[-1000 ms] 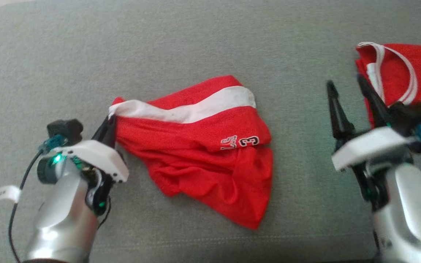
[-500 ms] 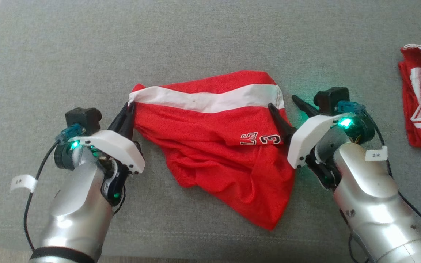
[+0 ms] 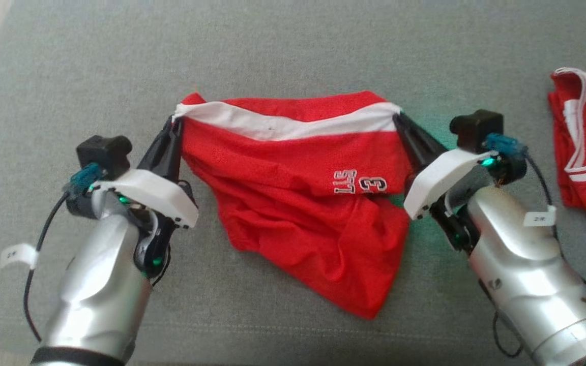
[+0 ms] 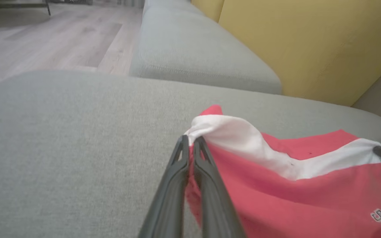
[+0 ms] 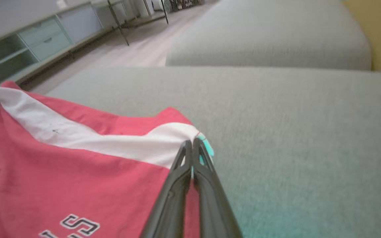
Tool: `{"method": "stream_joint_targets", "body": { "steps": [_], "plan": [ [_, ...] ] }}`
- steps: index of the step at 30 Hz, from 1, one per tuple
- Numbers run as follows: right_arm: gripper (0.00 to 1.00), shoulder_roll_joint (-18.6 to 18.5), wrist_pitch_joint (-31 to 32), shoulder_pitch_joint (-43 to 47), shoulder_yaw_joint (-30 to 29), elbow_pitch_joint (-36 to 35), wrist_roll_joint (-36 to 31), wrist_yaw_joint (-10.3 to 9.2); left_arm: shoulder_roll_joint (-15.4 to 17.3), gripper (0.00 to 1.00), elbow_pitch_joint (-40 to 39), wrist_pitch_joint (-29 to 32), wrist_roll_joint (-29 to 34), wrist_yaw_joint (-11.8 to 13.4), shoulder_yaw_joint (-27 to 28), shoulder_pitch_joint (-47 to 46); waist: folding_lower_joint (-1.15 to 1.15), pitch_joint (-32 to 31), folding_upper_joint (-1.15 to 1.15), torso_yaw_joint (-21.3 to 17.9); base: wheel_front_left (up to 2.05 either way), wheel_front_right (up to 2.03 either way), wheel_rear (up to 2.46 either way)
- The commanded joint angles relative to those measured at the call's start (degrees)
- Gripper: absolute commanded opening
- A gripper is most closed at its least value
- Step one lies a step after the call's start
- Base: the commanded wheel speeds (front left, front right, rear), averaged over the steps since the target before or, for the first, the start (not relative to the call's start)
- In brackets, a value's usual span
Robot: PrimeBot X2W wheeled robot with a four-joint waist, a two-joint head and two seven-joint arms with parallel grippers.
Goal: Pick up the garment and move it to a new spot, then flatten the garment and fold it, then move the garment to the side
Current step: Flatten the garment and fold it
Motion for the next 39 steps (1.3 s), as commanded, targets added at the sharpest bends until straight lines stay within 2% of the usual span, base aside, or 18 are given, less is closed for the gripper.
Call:
{"method": "stream_joint_targets", "body": {
  "steps": [1,7,12,19,24,31,35,39],
  "plan": [
    [0.00,0.0,-1.4,-0.8,0.7,-2.9,0.4,-0.05,2.5,0.00,-3.0,-0.7,0.5,0.6,2.3,0.0,0.00,-1.0,0.00,-0.5,0.00,0.00,0.00],
    [0.00,-3.9,-4.6,1.1,-2.9,-13.1,-0.6,-0.05,5.5,0.00,-14.3,0.1,1.4,2.8,3.4,4.1,0.00,-4.9,0.00,-2.1,0.00,0.00,0.00],
    [0.00,-6.2,-3.6,4.8,-10.0,-26.8,-4.3,-0.05,7.5,0.00,-25.3,3.4,1.5,4.6,3.7,6.4,0.00,-8.0,0.00,-3.4,0.00,0.00,0.00],
    [0.00,-4.9,3.8,12.6,-21.9,-50.6,-11.3,-0.05,9.7,0.00,-41.2,9.1,2.1,7.7,4.2,7.9,0.00,-11.9,0.00,-4.9,0.00,0.00,0.00],
    [0.00,-3.1,9.9,16.4,-26.4,-63.1,-14.1,-0.05,10.9,0.00,-50.3,13.1,2.3,9.8,4.7,8.6,0.00,-13.4,0.00,-5.8,0.00,0.00,0.00],
    [0.00,-1.8,14.3,18.0,-28.2,-69.0,-14.7,-0.05,11.5,0.00,-55.9,15.7,2.2,11.5,5.2,9.6,0.00,-13.3,0.00,-6.5,0.00,0.00,0.00],
    [0.00,-1.2,15.1,16.7,-28.2,-68.4,-13.7,-0.05,11.4,0.00,-55.9,15.5,1.9,11.5,5.4,8.4,0.00,-11.7,0.00,-6.6,0.00,0.00,0.00],
    [0.00,-0.8,15.3,11.6,-27.9,-64.6,-11.6,-0.05,10.7,0.00,-52.7,14.7,0.9,10.0,5.4,4.2,0.00,-8.6,0.00,-6.6,0.00,0.00,0.00]
  ]
}}
